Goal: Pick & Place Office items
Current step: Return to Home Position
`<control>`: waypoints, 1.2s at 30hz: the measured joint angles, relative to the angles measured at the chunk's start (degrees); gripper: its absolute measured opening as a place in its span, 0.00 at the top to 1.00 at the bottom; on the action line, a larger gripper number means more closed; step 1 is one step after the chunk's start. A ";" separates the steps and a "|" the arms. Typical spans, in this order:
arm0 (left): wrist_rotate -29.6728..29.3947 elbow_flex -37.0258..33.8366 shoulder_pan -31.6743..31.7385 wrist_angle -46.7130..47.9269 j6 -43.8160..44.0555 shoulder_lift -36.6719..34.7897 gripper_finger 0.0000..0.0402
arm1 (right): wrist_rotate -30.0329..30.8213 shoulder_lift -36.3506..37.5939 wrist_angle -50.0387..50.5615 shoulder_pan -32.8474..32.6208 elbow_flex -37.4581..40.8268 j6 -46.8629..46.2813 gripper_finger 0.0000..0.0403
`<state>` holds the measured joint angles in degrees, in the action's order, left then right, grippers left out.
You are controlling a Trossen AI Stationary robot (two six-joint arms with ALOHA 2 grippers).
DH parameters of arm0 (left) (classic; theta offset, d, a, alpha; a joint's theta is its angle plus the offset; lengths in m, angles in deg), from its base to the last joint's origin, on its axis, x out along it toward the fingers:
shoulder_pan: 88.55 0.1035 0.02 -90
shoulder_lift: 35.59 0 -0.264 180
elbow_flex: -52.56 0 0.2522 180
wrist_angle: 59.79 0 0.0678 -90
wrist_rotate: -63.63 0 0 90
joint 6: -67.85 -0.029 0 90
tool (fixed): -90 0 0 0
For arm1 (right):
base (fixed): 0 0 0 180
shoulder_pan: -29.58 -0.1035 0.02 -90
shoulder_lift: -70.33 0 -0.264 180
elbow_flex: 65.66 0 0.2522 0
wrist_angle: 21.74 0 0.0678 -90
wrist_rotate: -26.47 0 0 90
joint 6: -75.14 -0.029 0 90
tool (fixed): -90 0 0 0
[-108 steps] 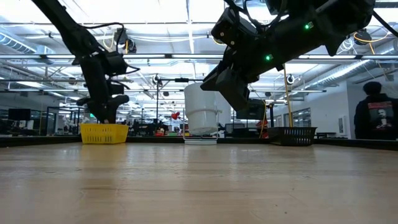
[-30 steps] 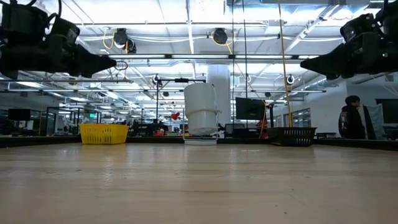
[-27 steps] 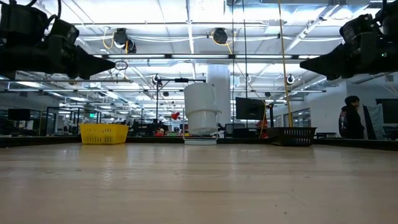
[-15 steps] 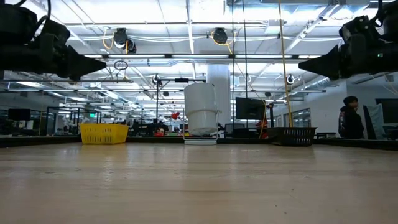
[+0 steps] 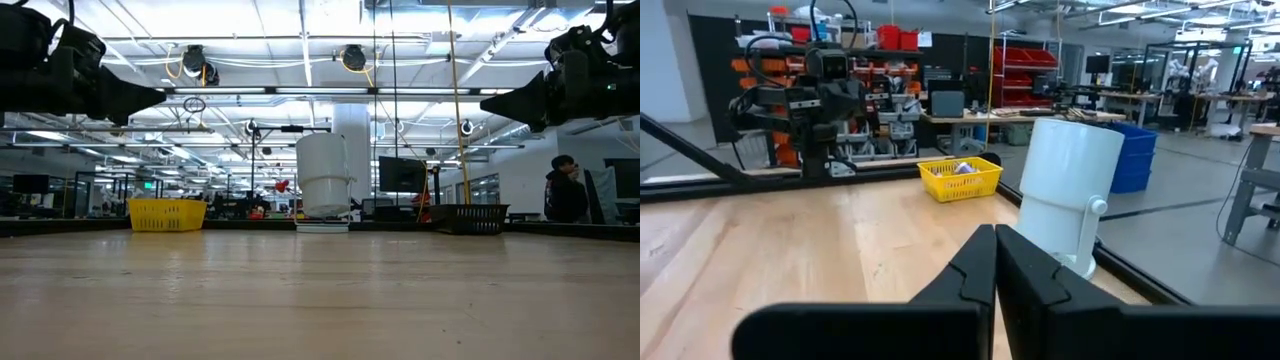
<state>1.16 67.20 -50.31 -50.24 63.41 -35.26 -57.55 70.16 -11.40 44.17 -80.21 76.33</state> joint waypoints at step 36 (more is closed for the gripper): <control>-0.11 0.02 0.00 0.09 6.24 0.50 0.90 | -0.02 -0.22 -0.19 0.00 0.00 4.02 0.99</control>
<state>1.05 67.23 -50.31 -50.15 69.66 -34.75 -57.57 69.95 -11.59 44.17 -80.21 80.35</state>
